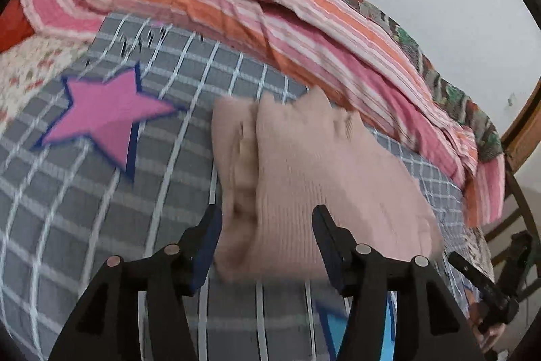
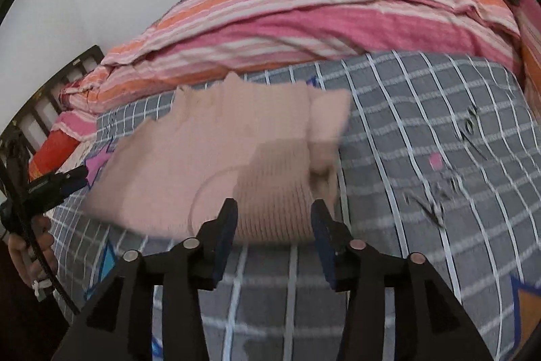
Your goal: Fold small clothes
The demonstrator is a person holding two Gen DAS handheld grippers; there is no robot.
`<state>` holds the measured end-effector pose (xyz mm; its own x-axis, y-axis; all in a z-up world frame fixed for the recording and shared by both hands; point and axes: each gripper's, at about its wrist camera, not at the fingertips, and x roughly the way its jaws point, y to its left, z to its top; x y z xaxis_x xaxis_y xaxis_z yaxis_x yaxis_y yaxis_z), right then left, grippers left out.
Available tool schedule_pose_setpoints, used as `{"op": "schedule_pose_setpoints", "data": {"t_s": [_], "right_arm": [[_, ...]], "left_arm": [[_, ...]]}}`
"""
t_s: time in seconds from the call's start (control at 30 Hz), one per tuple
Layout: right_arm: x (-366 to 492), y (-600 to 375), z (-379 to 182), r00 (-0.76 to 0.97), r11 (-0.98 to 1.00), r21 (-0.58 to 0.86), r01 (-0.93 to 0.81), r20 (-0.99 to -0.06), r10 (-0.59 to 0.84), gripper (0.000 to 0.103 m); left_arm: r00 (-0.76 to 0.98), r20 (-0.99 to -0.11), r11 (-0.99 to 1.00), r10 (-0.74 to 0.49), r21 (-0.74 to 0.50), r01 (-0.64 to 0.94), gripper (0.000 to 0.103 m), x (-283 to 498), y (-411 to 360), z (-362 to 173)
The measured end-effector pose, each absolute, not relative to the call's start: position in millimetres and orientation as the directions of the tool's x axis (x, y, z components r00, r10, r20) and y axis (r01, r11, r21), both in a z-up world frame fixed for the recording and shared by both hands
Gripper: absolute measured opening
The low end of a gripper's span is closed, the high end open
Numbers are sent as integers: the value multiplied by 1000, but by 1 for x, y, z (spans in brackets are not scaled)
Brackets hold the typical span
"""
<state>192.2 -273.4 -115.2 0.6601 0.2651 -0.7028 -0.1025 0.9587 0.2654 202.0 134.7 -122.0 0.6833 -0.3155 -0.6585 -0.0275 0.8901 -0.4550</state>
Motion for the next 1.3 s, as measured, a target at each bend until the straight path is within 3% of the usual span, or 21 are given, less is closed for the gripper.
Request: {"op": "schedule_pose_setpoints", "data": {"t_s": [0.23, 0.47, 0.57, 0.6, 0.63, 0.67, 0.7, 0.93, 1.3], "right_arm": [[188, -277, -138, 594, 911, 407, -67, -717, 364, 46], [212, -278, -157, 603, 854, 520, 22, -688, 403, 47], [227, -287, -163, 627, 793, 602, 89, -653, 425, 47], [230, -288, -164, 634, 787, 609, 101, -649, 421, 46], [234, -288, -164, 640, 786, 608, 116, -651, 409, 44], [239, -286, -164, 640, 791, 597, 132, -661, 392, 34], [242, -285, -165, 634, 792, 595, 135, -666, 393, 12], [224, -286, -145, 674, 801, 592, 92, -629, 388, 8], [126, -294, -134, 649, 841, 539, 46, -656, 386, 8]], "left_arm": [[637, -636, 816, -435, -578, -19, 53, 166, 125, -153], [659, -603, 772, -451, -634, -52, 50, 195, 119, -167], [659, -595, 732, -460, -674, -97, 38, 213, 124, -176], [662, -595, 719, -457, -685, -119, 29, 216, 127, -178], [661, -593, 708, -460, -694, -130, 19, 219, 129, -179], [657, -592, 697, -466, -703, -140, 15, 221, 132, -181], [649, -597, 689, -472, -709, -150, 11, 223, 133, -181], [676, -600, 751, -428, -652, -103, 9, 199, 130, -156], [664, -611, 782, -431, -620, -64, 9, 109, 126, -151]]}}
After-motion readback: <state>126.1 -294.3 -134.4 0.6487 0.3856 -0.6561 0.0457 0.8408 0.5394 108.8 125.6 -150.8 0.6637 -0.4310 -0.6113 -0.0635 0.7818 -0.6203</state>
